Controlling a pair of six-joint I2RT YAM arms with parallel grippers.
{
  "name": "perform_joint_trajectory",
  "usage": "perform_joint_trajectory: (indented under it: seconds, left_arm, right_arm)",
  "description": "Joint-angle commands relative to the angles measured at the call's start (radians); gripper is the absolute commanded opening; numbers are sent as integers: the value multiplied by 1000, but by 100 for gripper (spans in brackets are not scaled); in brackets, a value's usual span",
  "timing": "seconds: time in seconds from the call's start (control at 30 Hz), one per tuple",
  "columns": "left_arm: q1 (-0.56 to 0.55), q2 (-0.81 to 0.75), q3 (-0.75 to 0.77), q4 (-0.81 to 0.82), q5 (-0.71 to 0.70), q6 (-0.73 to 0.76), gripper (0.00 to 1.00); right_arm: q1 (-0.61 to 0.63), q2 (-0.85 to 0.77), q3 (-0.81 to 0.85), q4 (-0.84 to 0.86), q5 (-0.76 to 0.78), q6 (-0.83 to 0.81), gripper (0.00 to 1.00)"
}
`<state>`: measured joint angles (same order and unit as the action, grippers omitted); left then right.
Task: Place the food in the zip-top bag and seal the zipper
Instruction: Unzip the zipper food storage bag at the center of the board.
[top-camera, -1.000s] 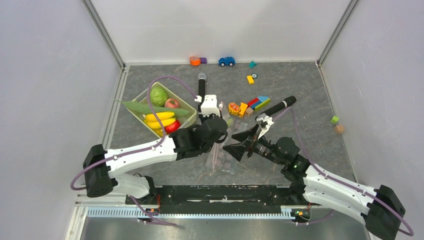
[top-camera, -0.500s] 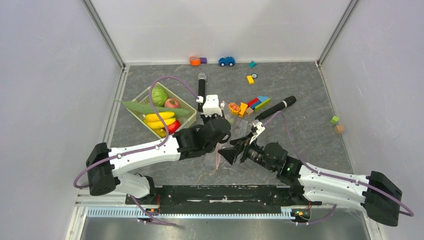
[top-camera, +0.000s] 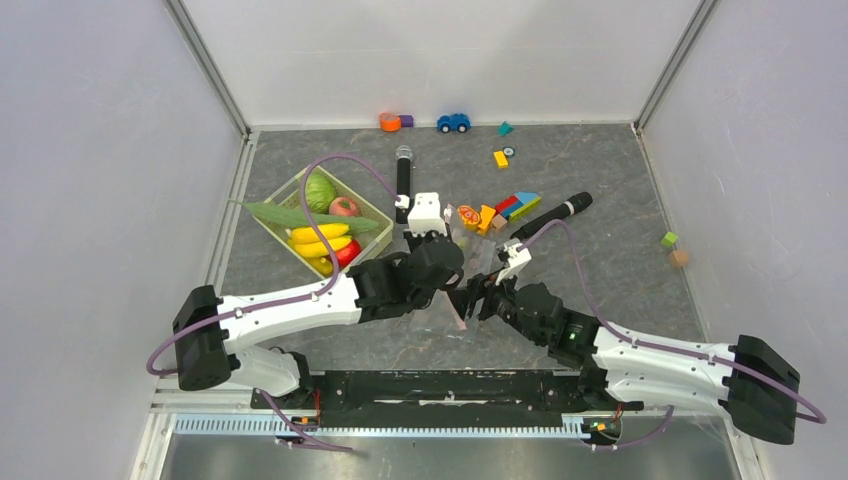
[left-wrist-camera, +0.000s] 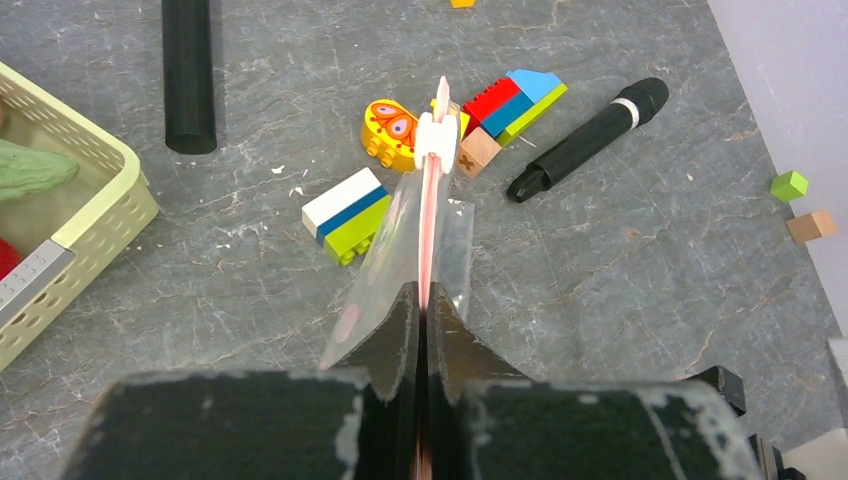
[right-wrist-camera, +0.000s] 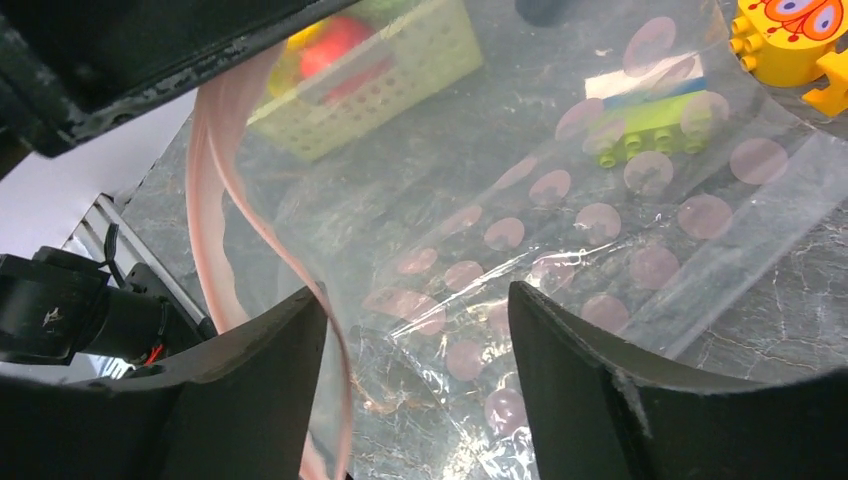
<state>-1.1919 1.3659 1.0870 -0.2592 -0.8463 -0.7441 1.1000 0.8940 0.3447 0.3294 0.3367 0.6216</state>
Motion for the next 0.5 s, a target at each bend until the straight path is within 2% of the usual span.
perform_joint_trajectory:
  seconds: [0.0, 0.03, 0.1, 0.17, 0.2, 0.23, 0.3, 0.33, 0.37, 0.47]
  left_arm:
    - [-13, 0, 30, 40, -55, -54, 2]
    - [-14, -1, 30, 40, -55, -54, 2]
    - [-13, -5, 27, 41, -56, -52, 3]
    - [-14, -15, 21, 41, -55, -48, 25]
    - [-12, -23, 14, 46, -54, -43, 30]
    - [-14, -34, 2, 58, -47, -25, 33]
    - [-13, -62, -25, 97, -21, 18, 47]
    - [-13, -79, -38, 119, 6, 50, 68]
    - [-12, -91, -48, 130, 23, 76, 99]
    - [-12, -124, -53, 83, 49, 130, 100]
  right_arm:
    - [10, 29, 57, 56, 26, -25, 65]
    - [12, 36, 56, 80, 7, -33, 57]
    - [14, 45, 51, 122, -41, -47, 32]
    - [14, 47, 48, 133, -58, -54, 7]
    - [15, 42, 44, 130, -56, -54, 0]
    - [15, 36, 42, 126, -53, -58, 0]
    - [13, 22, 36, 111, -42, -62, 0]
    - [14, 11, 33, 106, -35, -63, 0]
    - [15, 2, 32, 94, -29, -67, 0]
    - [15, -17, 47, 29, -19, -90, 0]
